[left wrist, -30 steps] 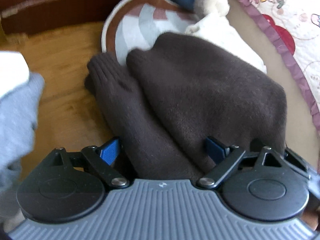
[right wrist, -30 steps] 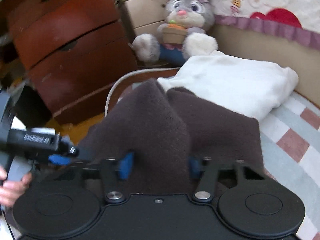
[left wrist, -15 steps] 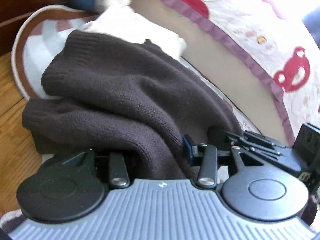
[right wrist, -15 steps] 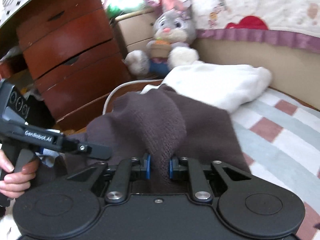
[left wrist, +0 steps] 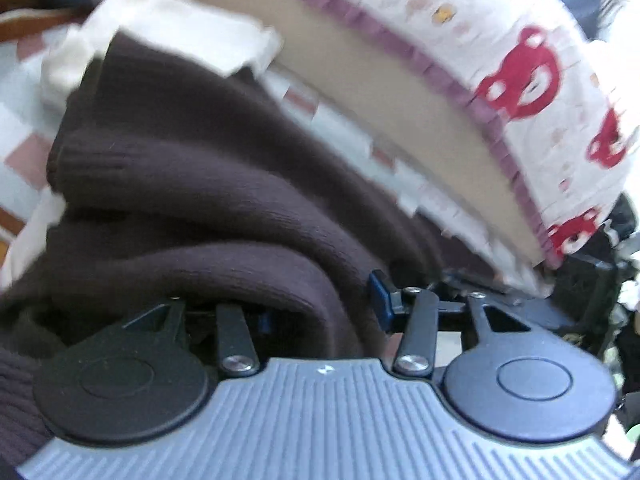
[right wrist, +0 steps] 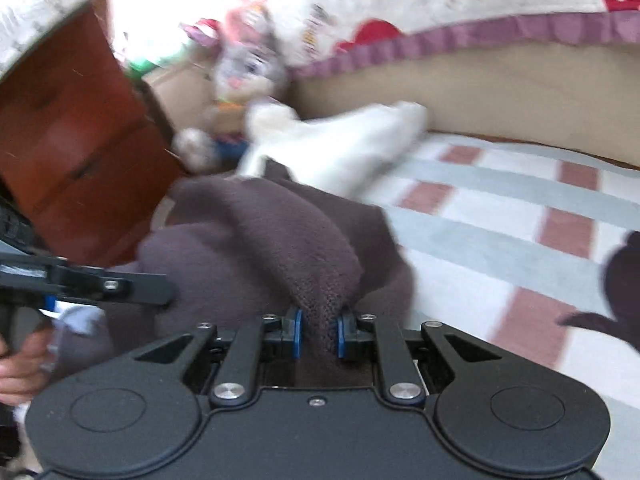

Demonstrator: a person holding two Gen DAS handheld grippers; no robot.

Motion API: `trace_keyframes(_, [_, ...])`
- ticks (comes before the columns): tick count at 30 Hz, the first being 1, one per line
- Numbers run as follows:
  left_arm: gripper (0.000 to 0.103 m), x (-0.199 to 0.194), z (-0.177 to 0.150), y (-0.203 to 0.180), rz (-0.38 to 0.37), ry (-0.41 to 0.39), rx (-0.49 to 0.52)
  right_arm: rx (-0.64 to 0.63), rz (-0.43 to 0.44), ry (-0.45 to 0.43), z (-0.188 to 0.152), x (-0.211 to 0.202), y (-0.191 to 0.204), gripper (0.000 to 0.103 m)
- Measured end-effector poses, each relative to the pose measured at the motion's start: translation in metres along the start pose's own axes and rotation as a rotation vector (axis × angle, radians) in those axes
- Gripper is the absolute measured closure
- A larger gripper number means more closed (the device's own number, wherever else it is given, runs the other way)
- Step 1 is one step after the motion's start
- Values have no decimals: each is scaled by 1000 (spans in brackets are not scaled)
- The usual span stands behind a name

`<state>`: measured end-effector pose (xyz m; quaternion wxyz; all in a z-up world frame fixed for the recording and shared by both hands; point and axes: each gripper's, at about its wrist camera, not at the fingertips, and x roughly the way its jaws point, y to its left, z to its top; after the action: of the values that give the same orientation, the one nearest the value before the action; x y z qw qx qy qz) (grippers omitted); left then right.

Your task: Fold clothes

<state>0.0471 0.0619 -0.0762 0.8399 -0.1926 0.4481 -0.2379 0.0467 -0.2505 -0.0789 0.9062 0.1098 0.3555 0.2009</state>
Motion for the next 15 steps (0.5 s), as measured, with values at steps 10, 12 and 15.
trace_keyframes(10, [62,13,-4,4,-27,-25,-17,103,13,16,-13,2,-16,62])
trace_keyframes(12, [62,11,-3,4,-43,-55,-23,114,74,26,-10,7,-18,43])
trace_keyframes(15, [62,6,-1,4,-49,-94,-55,-42,60,51,0,19,-5,64])
